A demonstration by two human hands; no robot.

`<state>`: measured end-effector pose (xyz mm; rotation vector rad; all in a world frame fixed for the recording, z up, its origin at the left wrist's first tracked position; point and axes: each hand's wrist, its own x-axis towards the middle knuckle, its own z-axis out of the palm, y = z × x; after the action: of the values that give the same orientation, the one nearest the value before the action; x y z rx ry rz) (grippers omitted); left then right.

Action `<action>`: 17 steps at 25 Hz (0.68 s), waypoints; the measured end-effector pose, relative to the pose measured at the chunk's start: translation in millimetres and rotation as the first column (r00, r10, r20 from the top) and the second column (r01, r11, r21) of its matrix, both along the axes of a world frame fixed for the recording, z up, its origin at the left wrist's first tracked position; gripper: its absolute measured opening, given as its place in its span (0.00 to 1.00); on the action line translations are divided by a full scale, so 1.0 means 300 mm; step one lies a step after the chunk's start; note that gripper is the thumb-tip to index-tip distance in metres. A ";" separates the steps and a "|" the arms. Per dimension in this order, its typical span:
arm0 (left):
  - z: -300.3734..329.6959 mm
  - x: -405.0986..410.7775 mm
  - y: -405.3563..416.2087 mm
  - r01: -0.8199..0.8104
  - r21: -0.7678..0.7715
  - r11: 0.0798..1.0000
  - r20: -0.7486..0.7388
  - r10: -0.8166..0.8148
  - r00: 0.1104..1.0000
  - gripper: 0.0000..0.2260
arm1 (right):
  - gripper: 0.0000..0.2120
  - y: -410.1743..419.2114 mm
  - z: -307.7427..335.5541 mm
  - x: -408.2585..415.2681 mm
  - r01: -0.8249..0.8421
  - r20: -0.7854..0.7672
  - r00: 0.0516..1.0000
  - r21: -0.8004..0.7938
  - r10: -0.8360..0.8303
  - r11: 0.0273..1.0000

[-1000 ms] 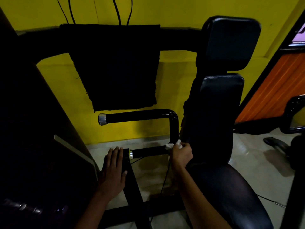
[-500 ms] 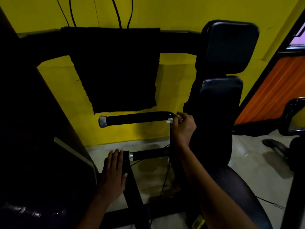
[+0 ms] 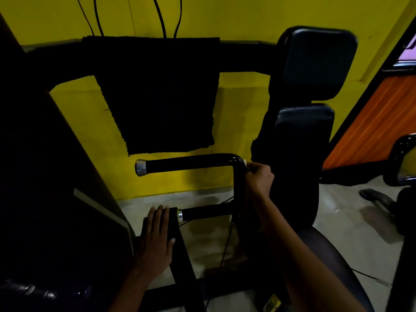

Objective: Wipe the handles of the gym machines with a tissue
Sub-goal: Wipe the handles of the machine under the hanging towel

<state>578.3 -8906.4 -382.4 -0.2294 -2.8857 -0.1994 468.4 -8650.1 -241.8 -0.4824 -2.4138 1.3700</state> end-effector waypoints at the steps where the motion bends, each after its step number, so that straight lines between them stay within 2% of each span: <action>1: -0.001 0.000 -0.001 0.006 0.005 1.000 -0.007 -0.006 1.000 0.35 | 0.14 0.008 -0.027 0.015 0.012 0.046 0.999 -0.027 -0.011 1.000; 6: -0.009 -0.004 0.001 0.009 0.019 1.000 0.001 -0.009 1.000 0.34 | 0.16 0.036 -0.153 0.066 0.073 0.215 0.976 -0.154 -0.039 0.985; 13: 0.000 -0.002 0.003 0.003 0.014 1.000 0.022 -0.003 1.000 0.34 | 0.09 0.037 -0.306 0.105 0.119 0.449 0.893 -0.230 -0.003 0.966; 15: -0.002 -0.003 -0.001 0.000 0.010 1.000 0.020 0.000 1.000 0.34 | 0.08 0.031 -0.301 0.096 0.180 0.470 0.883 -0.291 -0.024 0.940; 17: -0.006 -0.005 -0.009 0.007 0.005 1.000 0.024 -0.007 1.000 0.34 | 0.08 0.040 -0.273 0.069 0.201 0.434 0.899 -0.277 -0.064 0.940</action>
<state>576.9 -8909.2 -384.1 -0.2380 -2.9083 -0.2114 489.2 -8638.2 -323.6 -1.1118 -2.4155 1.7463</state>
